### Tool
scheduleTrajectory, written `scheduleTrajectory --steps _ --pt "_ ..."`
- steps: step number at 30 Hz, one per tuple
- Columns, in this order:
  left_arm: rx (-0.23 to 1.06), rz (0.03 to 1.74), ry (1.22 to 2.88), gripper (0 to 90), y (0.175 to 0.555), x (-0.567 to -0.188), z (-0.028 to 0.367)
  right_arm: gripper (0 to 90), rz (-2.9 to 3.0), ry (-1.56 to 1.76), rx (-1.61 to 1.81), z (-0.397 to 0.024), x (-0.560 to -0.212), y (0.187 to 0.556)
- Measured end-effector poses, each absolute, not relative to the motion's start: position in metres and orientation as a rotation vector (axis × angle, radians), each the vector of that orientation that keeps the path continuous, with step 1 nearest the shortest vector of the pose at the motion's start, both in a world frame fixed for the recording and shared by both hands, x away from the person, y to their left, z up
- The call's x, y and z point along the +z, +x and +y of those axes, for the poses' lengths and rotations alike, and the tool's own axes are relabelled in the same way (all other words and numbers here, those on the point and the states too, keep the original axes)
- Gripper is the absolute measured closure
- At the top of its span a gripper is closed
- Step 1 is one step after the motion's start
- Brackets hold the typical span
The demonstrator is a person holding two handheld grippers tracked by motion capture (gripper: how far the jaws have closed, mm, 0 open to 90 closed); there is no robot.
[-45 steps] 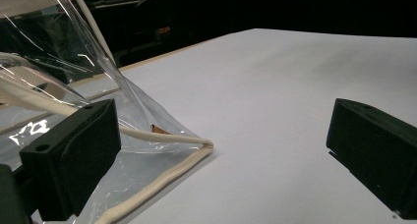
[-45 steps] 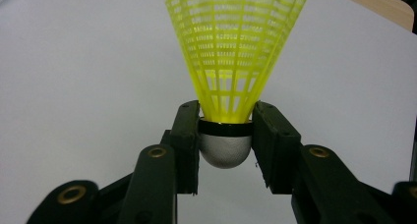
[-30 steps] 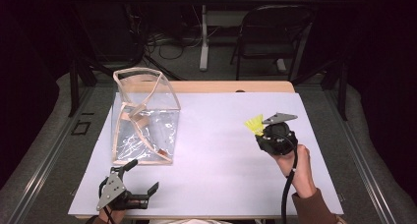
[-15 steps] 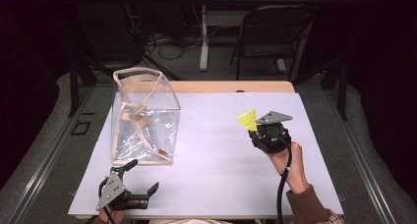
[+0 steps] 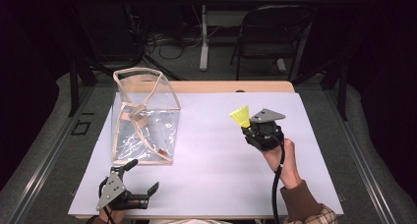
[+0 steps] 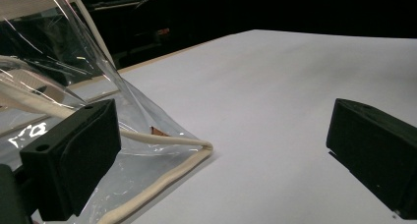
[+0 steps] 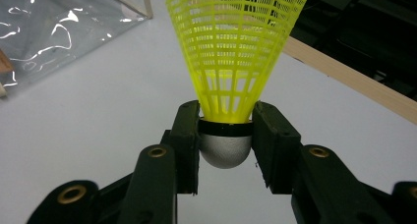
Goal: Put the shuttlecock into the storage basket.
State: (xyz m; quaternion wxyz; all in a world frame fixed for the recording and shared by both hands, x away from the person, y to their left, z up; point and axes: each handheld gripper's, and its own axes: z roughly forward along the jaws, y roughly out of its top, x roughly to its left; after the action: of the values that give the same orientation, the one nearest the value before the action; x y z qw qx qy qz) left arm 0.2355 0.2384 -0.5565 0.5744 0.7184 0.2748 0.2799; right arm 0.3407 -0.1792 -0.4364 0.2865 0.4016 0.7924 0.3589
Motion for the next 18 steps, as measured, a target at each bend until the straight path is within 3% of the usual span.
scheduleTrajectory --steps 18 --pt "0.656 0.647 1.68 0.0 0.236 -0.557 0.238 64.5 2.082 1.018 1.022 -0.164 -0.435 0.349"
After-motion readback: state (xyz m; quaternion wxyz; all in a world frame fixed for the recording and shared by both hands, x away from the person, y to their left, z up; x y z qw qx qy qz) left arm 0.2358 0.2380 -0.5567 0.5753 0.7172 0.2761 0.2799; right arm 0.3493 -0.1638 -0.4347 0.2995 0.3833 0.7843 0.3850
